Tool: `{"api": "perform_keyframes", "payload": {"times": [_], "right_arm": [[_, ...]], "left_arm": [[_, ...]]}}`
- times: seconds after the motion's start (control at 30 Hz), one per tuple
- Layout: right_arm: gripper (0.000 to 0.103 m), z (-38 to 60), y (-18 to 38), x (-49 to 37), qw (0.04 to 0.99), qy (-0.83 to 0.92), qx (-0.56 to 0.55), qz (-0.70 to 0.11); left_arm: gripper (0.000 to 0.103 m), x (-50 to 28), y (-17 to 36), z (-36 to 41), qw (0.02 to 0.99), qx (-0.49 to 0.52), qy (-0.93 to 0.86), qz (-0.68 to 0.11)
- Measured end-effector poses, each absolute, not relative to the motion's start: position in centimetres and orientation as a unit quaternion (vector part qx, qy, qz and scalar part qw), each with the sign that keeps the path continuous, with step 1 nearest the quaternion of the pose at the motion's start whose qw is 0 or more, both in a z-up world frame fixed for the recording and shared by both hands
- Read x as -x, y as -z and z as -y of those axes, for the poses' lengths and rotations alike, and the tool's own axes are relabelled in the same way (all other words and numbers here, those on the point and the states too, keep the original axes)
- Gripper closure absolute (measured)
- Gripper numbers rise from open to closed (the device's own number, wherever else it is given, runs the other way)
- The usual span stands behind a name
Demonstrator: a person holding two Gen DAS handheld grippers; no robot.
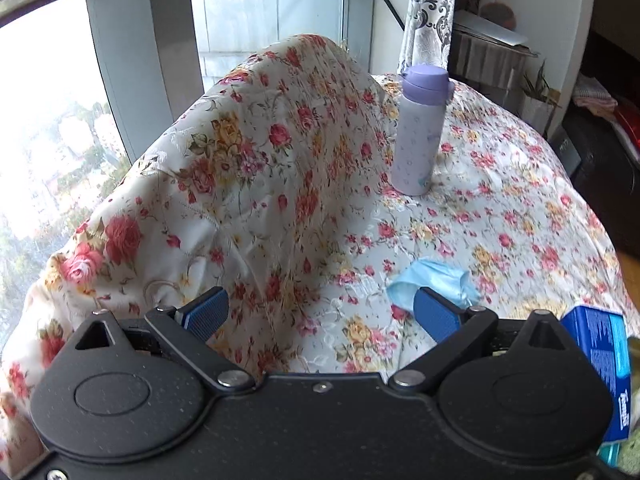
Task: Organize soft objects
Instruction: 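Move left tool to a white tissue packet while right tool approaches the pink fleece pouch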
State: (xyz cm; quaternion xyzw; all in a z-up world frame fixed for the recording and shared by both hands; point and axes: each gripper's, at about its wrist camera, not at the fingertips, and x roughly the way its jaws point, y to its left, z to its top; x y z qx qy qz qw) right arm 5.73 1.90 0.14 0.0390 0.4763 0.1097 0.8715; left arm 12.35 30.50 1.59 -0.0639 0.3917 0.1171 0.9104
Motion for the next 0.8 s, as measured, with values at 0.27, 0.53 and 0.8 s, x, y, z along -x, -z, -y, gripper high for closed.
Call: {"api": "perform_keyframes", "payload": {"times": [0.27, 0.53, 0.8], "right_arm": [[0.007, -3.6, 0.6, -6.7, 0.862, -0.126, -0.029, -0.491], [0.007, -4.6, 1.5, -7.4, 0.85, -0.136, -0.024, -0.508], [0.007, -4.5, 3.0, -6.1, 0.832, -0.15, -0.021, -0.534]], "left_arm": [[0.007, -15.2, 0.4, -29.6, 0.895, 0.077, -0.084, -0.432], [0.007, -17.5, 3.2, -28.0, 0.887, 0.076, -0.079, -0.448], [0.01, -17.8, 4.6, -27.3, 0.884, 0.046, -0.068, -0.46]]}}
